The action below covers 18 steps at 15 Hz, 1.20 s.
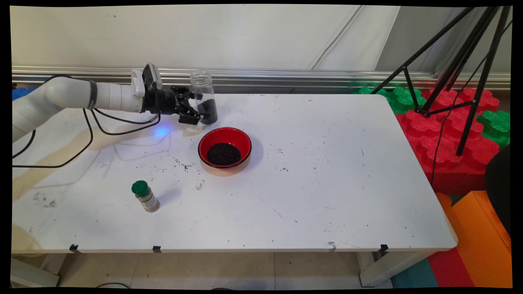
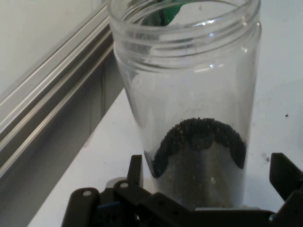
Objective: Pick up the black seasoning powder from the table, then pour the black seasoning powder in the red bowl
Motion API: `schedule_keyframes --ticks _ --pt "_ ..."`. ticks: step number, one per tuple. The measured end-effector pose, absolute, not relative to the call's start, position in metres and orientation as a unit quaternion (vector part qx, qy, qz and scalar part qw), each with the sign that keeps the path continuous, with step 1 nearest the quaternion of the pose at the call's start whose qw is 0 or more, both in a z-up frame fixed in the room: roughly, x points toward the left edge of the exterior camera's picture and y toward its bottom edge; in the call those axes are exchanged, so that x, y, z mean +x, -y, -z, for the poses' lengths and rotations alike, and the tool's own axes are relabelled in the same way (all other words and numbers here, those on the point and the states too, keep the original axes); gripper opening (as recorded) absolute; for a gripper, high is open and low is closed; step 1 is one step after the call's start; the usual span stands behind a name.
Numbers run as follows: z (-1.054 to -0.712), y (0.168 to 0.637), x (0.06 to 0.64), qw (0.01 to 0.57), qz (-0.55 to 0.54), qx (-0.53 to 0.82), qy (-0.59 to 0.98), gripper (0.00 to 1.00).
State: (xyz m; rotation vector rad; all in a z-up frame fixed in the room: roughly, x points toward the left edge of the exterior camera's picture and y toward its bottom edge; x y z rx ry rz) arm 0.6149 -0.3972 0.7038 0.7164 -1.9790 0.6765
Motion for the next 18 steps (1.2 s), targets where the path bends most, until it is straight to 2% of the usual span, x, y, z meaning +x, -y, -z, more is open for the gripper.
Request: schedule_keyframes --ticks 12,13,18 --pt "-0.692 0.4 0.616 0.469 -0.271 0.292 0.788 1.0" --pt "-0.691 0.4 0.616 0.47 -0.271 0.292 0.787 0.0" --pt "-0.689 0.4 0.615 0.476 -0.268 0.294 0.784 0.0"
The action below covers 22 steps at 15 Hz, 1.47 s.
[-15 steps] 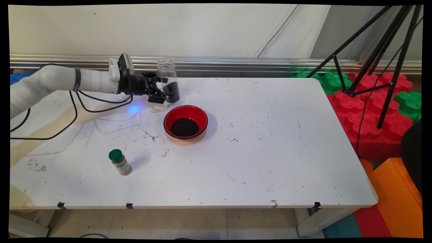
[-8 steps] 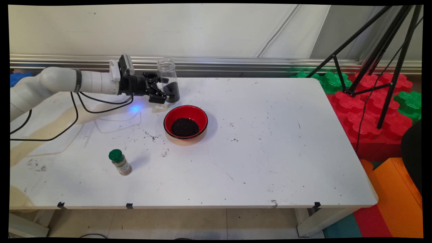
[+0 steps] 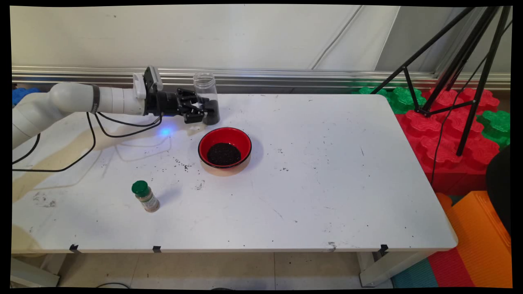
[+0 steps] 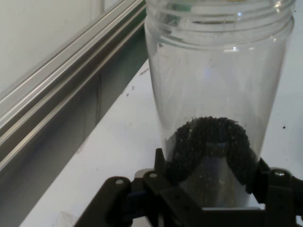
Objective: Pour the black seasoning powder in the red bowl
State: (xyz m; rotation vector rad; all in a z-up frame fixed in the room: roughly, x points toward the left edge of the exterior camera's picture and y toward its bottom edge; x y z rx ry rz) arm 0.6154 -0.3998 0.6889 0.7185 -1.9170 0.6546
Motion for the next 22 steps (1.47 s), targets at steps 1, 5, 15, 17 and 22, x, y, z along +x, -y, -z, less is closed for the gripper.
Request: schedule_keyframes --ticks 1,5,15,17,22 --pt "-0.689 0.4 0.615 0.477 -0.267 0.294 0.784 0.0" --pt "-0.694 0.399 0.614 0.479 -0.266 0.283 0.787 0.0" --pt "-0.736 0.385 0.6 0.463 -0.285 0.213 0.812 0.0" --pt "-0.743 0.382 0.596 0.457 -0.292 0.193 0.818 0.0" --pt "-0.755 0.373 0.581 0.433 -0.316 0.11 0.837 0.0"
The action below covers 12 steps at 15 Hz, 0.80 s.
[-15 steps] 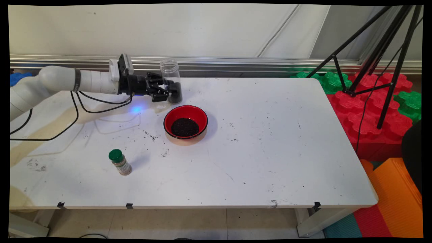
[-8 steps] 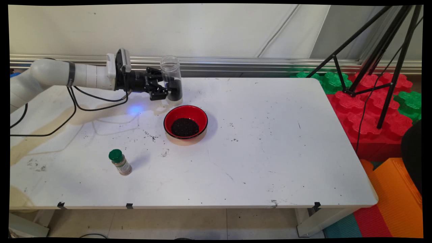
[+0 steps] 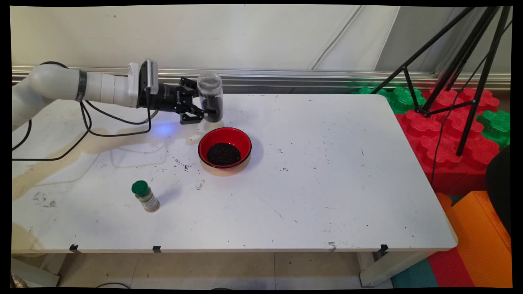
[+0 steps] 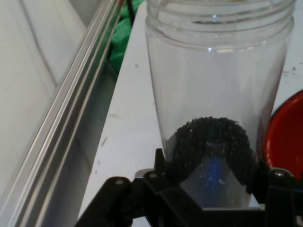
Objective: Pour the black seasoning powder in the red bowl
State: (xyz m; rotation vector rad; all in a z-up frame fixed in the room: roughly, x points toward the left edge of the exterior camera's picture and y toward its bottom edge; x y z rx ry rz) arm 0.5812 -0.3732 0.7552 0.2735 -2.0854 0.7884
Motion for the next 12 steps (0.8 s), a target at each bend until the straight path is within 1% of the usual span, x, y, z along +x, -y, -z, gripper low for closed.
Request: schedule_keyframes --ticks 4,12 --pt "-0.758 0.37 0.572 0.408 -0.337 0.044 0.847 0.0" --pt "-0.757 0.373 0.563 0.341 -0.378 -0.07 0.858 0.0"
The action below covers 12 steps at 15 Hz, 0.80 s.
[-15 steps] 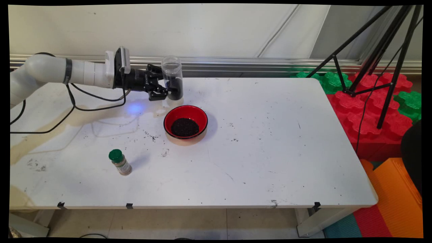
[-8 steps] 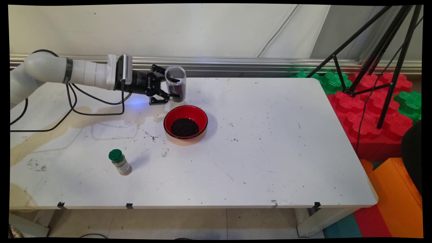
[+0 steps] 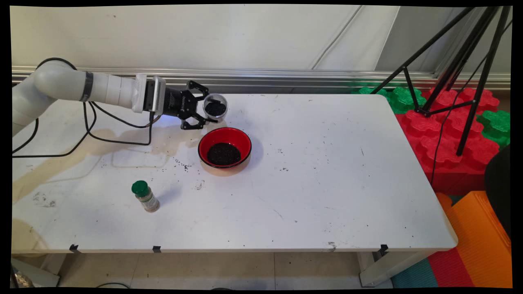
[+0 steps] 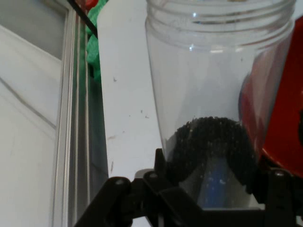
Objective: Pour the black seasoning powder in the red bowl
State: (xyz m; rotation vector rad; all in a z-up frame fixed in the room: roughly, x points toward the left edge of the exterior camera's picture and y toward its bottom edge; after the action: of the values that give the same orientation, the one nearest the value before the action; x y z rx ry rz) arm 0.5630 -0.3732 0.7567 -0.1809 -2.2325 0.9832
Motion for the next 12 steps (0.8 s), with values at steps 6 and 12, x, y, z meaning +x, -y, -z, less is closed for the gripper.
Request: schedule_keyframes --ticks 6,12 --pt "-0.753 0.381 0.56 0.282 -0.41 -0.153 0.854 0.0" --pt "-0.751 0.39 0.556 0.225 -0.44 -0.24 0.836 0.0"
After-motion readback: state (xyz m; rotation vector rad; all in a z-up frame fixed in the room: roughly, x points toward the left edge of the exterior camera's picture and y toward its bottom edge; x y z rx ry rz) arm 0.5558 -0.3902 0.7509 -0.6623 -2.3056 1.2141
